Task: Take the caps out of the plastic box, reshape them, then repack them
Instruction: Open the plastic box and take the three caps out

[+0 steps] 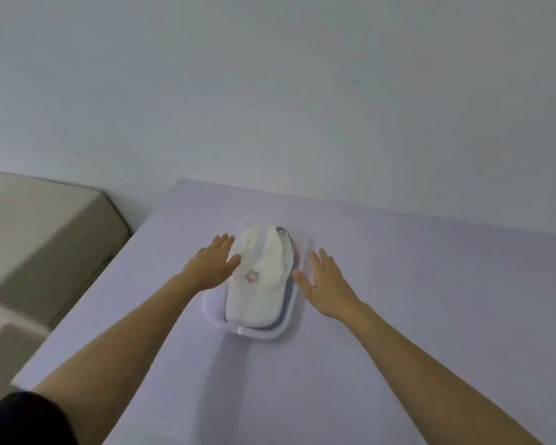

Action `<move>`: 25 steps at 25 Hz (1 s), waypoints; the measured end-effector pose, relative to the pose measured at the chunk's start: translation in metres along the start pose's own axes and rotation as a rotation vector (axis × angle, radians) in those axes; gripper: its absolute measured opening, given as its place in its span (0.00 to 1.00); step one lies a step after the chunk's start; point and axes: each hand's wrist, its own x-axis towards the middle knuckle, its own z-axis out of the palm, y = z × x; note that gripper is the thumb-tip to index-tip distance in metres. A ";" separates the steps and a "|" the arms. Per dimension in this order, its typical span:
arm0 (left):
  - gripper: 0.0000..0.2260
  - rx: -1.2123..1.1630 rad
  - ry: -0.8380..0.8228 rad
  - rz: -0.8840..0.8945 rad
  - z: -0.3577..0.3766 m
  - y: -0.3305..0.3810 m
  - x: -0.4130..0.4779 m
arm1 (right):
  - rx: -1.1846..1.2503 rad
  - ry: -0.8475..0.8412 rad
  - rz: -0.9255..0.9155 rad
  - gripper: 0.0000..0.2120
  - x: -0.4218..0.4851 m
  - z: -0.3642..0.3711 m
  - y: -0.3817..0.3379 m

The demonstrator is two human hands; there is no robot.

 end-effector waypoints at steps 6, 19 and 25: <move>0.34 -0.342 -0.117 -0.274 0.046 -0.064 -0.010 | 0.466 0.006 0.330 0.51 0.021 0.090 -0.011; 0.23 -0.699 0.035 -0.224 0.100 0.008 -0.025 | 0.449 0.329 0.409 0.32 -0.013 0.077 0.035; 0.20 -0.762 -0.023 -0.140 0.143 0.096 -0.042 | 0.418 0.387 0.498 0.32 -0.073 0.028 0.107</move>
